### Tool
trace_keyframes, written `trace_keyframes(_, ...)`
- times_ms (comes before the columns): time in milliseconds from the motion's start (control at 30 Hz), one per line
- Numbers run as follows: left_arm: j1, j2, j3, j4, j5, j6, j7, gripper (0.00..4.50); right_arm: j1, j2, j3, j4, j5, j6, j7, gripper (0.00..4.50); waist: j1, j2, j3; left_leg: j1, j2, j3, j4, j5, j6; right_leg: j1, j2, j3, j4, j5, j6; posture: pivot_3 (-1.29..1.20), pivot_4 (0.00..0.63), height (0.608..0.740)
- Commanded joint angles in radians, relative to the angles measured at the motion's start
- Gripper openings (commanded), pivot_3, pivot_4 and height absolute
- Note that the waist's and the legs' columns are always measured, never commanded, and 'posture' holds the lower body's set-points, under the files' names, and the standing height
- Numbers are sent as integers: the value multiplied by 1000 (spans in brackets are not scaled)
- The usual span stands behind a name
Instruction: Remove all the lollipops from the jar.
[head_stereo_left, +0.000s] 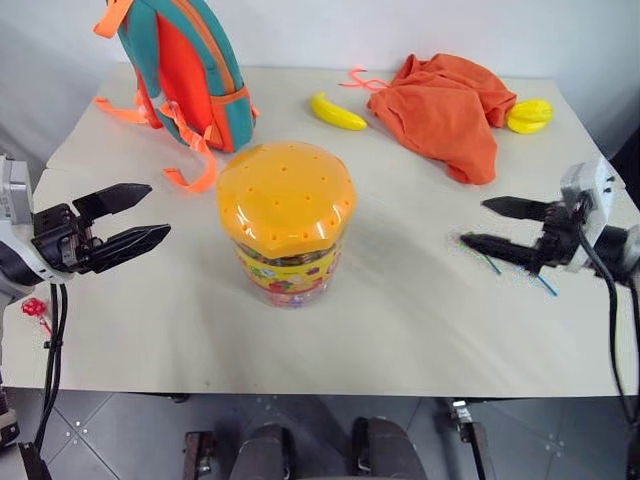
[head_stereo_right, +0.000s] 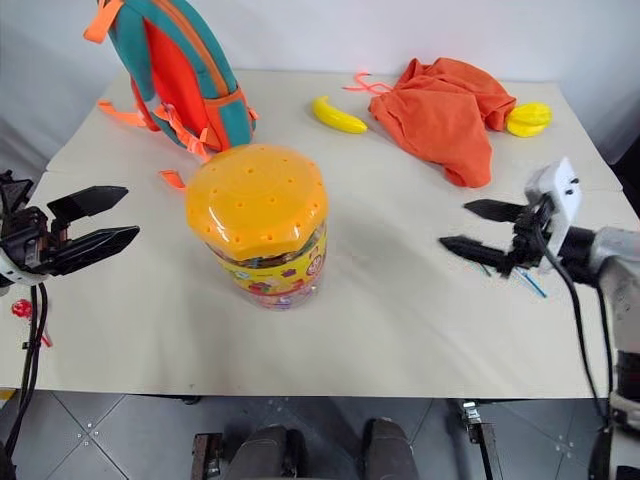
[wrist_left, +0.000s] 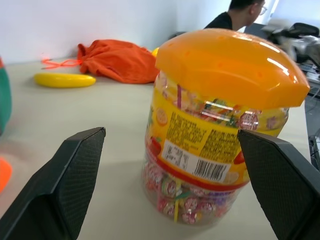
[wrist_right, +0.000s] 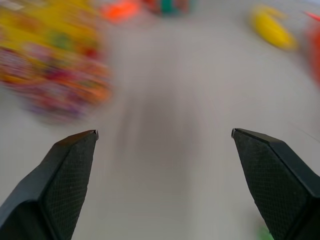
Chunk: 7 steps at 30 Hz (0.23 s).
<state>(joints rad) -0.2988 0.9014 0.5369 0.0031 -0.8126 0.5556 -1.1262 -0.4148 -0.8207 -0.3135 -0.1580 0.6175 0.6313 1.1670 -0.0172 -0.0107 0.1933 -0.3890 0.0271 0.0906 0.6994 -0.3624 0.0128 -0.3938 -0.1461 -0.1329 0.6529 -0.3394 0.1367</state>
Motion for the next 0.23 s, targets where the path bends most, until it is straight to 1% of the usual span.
trace_keyframes(33, 42, -44, 69, -39, 39, -108, 50, 4500, 71, 16, 100, -76, -32, -133, 80, 4482, 5, 0, 0, 0, 0, 0, 0, 0, 0, 0, 0, 0, 0, 0, 0, 0, 150, 740)
trace_keyframes(100, 74, -79, 105, -57, 40, -141, 88, 4500, 95, 28, 171, -58, -88, -190, 84, 4482, 9, -1, 0, 1, 0, 0, 0, 0, 0, 1, 0, 0, 0, 0, 0, 0, 150, 740)
trace_keyframes(233, 175, -134, 167, -134, -24, -80, 175, 4500, 65, 138, 189, 0, -84, -193, -37, 4482, 10, -1, -1, 1, 0, -1, 1, 0, 0, 1, -1, 0, 0, 0, 0, 0, 150, 740)
